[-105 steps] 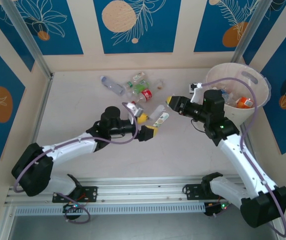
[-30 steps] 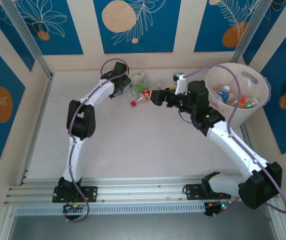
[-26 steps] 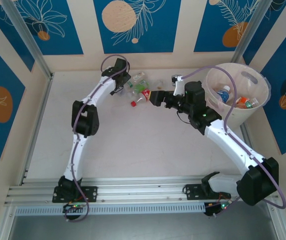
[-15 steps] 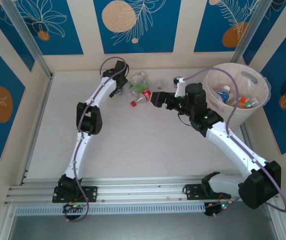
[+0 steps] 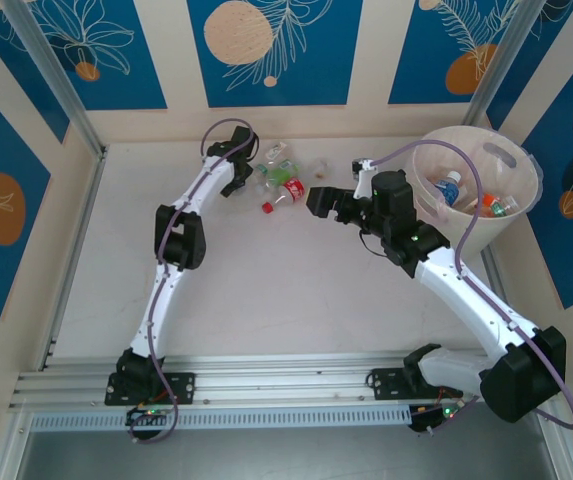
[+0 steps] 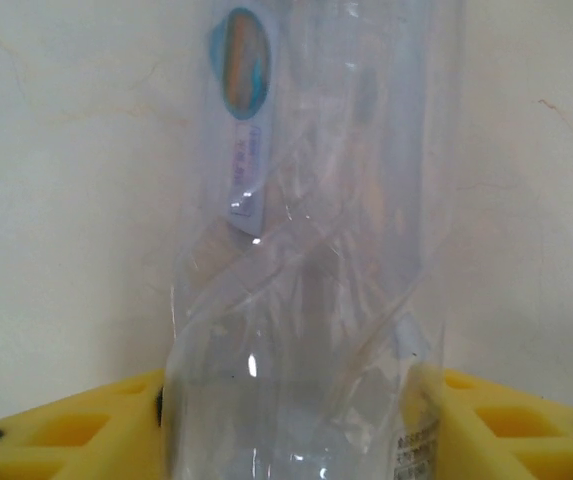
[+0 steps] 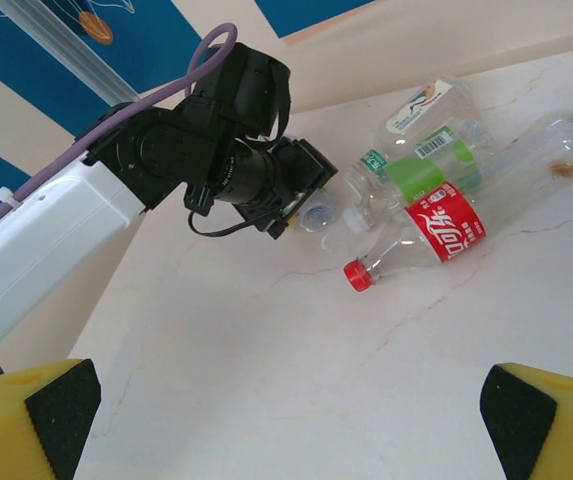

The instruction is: Put the plastic bottles in the bin

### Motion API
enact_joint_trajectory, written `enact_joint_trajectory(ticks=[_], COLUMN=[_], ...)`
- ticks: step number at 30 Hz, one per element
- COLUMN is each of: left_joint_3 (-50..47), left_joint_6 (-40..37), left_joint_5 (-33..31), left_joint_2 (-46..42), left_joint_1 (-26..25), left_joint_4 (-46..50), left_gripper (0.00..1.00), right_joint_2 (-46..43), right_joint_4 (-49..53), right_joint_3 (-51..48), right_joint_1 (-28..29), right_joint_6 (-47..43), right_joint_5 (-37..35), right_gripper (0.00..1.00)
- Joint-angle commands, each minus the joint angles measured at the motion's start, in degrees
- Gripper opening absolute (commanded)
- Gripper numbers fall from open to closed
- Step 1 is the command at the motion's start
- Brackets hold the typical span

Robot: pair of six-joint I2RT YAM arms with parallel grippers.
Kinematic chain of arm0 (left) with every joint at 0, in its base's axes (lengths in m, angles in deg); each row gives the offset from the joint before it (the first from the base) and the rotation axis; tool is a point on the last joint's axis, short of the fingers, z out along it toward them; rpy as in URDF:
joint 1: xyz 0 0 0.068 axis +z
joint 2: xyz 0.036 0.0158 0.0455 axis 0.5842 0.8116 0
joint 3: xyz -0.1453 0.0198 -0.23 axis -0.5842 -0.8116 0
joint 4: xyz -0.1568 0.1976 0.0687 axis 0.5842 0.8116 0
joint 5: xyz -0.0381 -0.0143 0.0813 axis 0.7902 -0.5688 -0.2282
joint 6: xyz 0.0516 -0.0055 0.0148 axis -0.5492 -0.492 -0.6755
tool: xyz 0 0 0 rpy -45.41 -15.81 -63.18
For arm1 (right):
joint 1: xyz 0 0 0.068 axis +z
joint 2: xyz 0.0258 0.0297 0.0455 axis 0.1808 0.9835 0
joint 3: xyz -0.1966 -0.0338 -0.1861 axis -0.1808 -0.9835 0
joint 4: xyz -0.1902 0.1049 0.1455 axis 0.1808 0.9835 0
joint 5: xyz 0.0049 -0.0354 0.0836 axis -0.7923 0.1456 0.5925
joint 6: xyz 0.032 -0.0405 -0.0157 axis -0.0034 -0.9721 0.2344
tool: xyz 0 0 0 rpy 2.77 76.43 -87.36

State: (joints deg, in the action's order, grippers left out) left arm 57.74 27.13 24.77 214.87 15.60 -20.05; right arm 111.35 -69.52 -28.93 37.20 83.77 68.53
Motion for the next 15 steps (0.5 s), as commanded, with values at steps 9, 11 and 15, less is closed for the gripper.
enact_joint_trajectory(ticks=[9, 11, 15], left_joint_3=[-51.19, -58.42, -71.15], left_joint_6=[-5.38, -8.62, -16.37], left_joint_5=[1.07, 2.56, 10.43], left_joint_2=[-25.52, -30.06, -38.73], left_joint_1=[0.45, 0.53, 0.53], left_joint_4=[-42.43, -49.48, -63.66], left_gripper=[0.48, 0.47, 0.44], right_joint_2=[-0.91, -0.78, -0.59], right_joint_4=[1.87, 1.54, -0.99], right_joint_3=[-0.7, -0.81, -1.97], right_joint_1=[0.16, -0.04, -0.41], right_joint_6=[0.36, 0.78, 2.62], right_joint_5=[-4.44, -5.08, -5.7], right_gripper=[0.99, 1.0, 1.0])
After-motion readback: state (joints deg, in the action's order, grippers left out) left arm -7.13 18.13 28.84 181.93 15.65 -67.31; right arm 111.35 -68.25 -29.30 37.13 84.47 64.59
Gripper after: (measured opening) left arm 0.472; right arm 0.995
